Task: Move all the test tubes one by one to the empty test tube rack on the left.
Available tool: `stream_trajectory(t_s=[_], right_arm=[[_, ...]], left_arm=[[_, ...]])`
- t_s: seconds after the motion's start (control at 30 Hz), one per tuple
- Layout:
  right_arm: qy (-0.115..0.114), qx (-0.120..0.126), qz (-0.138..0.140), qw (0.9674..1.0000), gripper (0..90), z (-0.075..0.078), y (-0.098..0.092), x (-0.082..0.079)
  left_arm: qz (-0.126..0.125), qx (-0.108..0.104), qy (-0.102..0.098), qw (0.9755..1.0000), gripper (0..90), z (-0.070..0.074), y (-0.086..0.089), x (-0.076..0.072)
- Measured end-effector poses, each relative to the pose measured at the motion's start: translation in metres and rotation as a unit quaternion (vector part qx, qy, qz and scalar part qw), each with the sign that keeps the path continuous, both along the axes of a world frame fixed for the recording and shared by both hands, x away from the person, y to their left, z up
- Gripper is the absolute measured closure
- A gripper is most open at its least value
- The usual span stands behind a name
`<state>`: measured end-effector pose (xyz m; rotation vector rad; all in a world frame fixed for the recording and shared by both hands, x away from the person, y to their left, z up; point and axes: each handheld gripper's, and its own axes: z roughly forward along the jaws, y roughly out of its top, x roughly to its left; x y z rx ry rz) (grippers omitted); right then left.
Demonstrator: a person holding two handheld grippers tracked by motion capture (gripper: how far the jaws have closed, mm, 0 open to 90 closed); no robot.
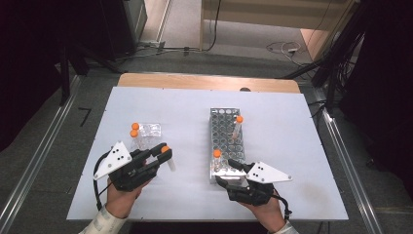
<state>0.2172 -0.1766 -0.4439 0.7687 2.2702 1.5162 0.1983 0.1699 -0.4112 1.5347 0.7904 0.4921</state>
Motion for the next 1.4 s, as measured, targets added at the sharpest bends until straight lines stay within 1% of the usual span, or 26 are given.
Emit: stream_trajectory(t_s=[0.2,0.23,0.4,0.67,0.8,0.93,1.1,1.13,1.2,1.3,1.4], right_arm=[[0.004,-0.001,-0.002,1.0,33.8,-0.001,0.0,0.002],[0.005,-0.001,-0.003,1.0,33.8,-0.001,0.0,0.002],[0.004,0.0,-0.005,1.0,33.8,-0.001,-0.001,0.002],[0.003,0.002,-0.007,1.0,34.2,-0.001,-0.001,0.002],[0.004,0.002,-0.007,1.0,34.1,-0.001,-0.001,0.002],[0.004,0.002,-0.006,1.0,34.1,-0.001,-0.001,0.002],[0.004,0.001,-0.005,1.0,34.1,-0.001,0.0,0.002],[0.005,0.0,-0.005,1.0,34.1,-0.002,0.0,0.002],[0.006,-0.001,-0.006,1.0,34.1,-0.002,0.001,0.002],[0.006,0.0,-0.007,1.0,34.0,-0.002,0.0,0.002],[0.006,0.0,-0.007,1.0,34.0,-0.002,0.0,0.002]], left_arm=[[0.024,-0.007,-0.001,0.9997,69.9,0.002,0.013,0.004],[0.027,-0.006,-0.002,0.9996,69.9,0.003,0.016,0.004],[0.043,-0.011,-0.002,0.999,69.8,0.005,0.025,0.006],[0.07,-0.015,0.002,0.9974,69.9,0.007,0.037,0.009],[0.079,-0.015,0.001,0.9968,69.8,0.007,0.042,0.011],[0.093,-0.015,0.002,0.9955,69.8,0.007,0.049,0.013],[0.12,-0.005,0.004,0.9927,69.9,0.006,0.059,0.016],[0.122,-0.006,0.004,0.9925,69.9,0.005,0.06,0.016],[0.129,0.001,0.005,0.9916,69.8,0.004,0.063,0.017],[0.138,-0.001,0.006,0.9904,69.9,0.004,0.066,0.018],[0.148,0.005,0.004,0.9889,69.9,0.003,0.069,0.019]])
